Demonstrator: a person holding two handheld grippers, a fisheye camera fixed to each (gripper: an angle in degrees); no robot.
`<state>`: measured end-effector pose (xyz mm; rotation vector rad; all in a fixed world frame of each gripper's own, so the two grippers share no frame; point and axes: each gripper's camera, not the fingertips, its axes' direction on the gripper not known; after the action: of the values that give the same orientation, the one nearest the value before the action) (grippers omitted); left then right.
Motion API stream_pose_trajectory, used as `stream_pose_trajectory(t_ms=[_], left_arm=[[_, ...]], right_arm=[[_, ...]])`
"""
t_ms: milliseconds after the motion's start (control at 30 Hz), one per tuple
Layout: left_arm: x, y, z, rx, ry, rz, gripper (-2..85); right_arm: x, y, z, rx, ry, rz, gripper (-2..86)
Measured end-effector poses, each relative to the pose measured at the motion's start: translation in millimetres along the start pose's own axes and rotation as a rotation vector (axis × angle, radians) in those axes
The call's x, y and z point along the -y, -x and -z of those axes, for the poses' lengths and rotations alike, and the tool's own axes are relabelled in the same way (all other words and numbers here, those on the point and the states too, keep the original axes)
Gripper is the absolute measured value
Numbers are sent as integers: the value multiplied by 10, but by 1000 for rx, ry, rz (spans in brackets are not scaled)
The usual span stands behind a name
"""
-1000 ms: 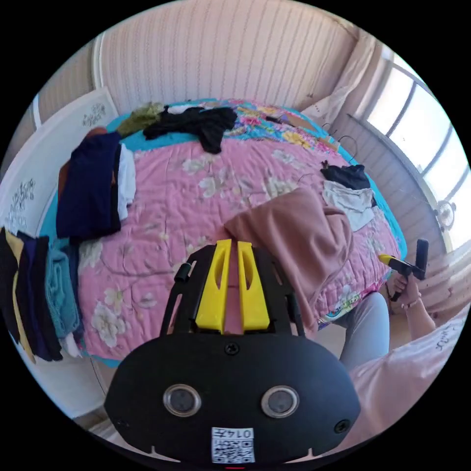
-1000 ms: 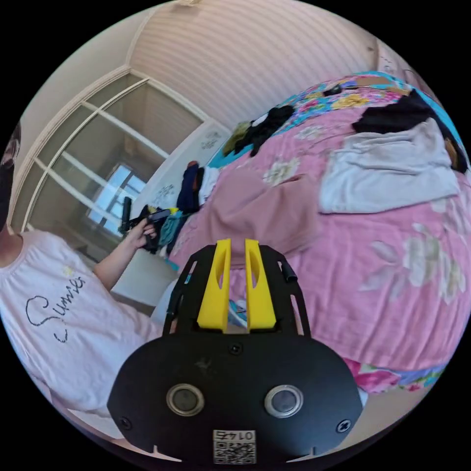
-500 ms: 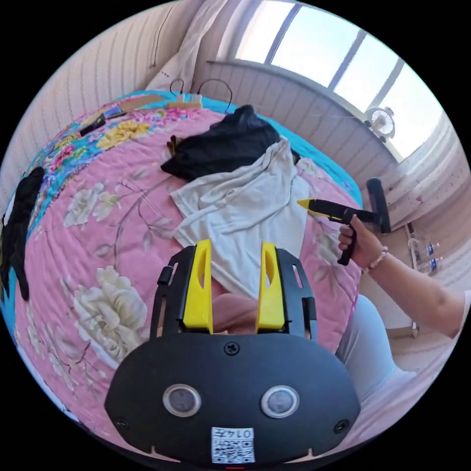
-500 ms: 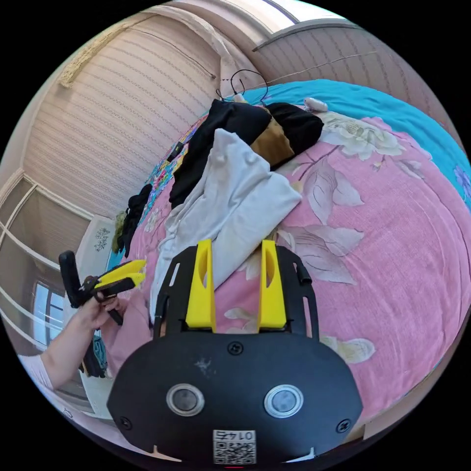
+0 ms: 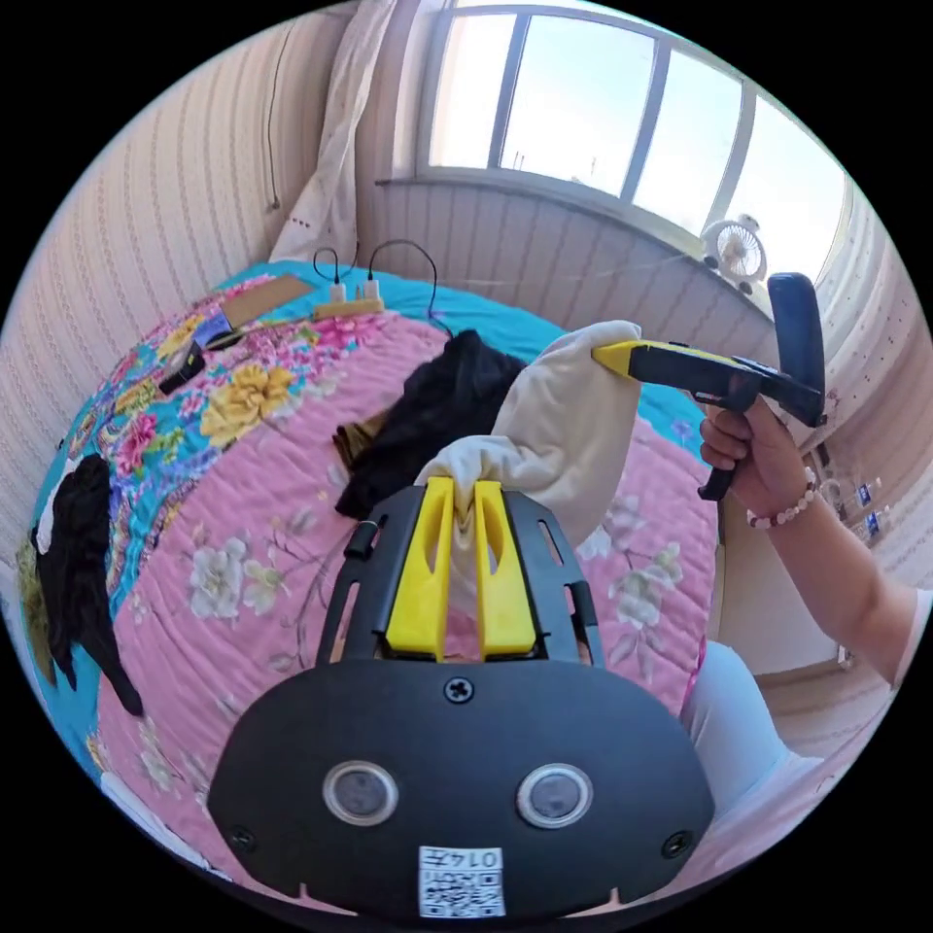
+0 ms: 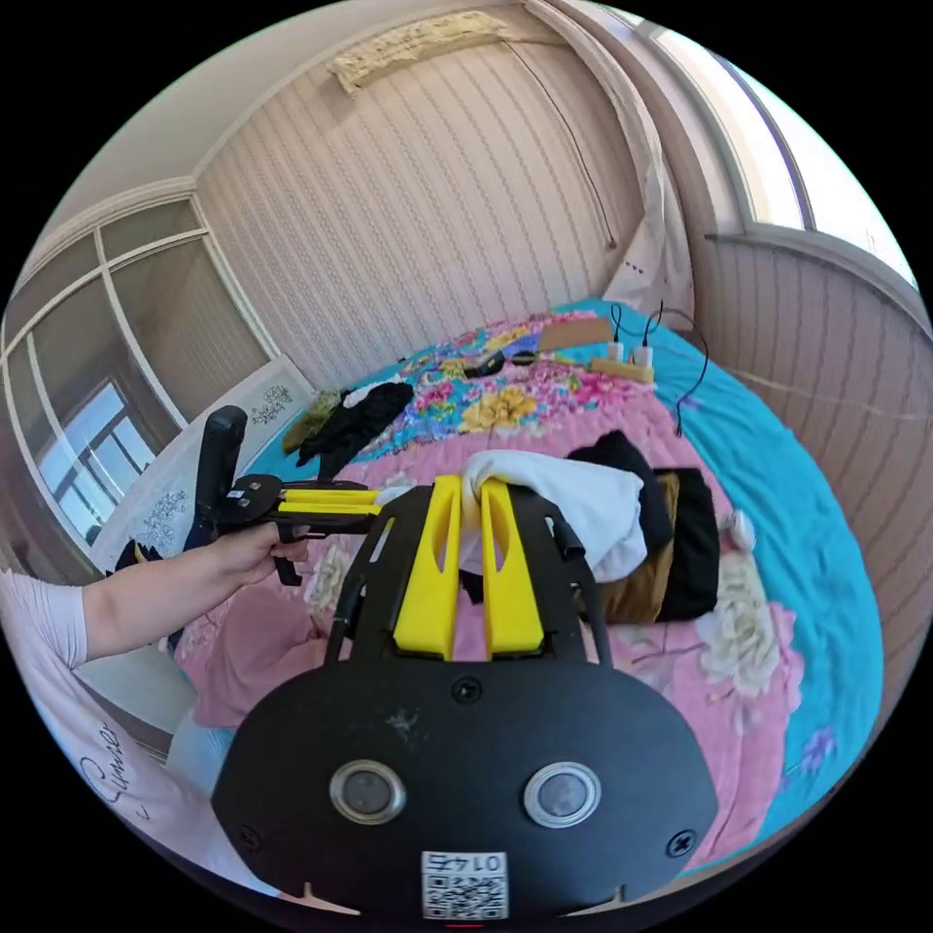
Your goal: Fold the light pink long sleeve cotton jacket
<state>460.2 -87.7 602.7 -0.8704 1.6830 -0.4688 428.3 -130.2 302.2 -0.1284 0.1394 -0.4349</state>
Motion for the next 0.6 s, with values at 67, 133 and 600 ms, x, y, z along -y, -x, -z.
stream_pose_trajectory(t_ms=[67,133,600], left_arm=[[329,74,417,18,-117,15,41],[529,134,665,31,-175,29,42],[-769,693,1199,149,-4,117,66]], right_arm=[[456,133,263,-40,-90,65,23],[737,197,429,-80,-147,97,26],[-485,-54,-149,-266,183,-211,72]])
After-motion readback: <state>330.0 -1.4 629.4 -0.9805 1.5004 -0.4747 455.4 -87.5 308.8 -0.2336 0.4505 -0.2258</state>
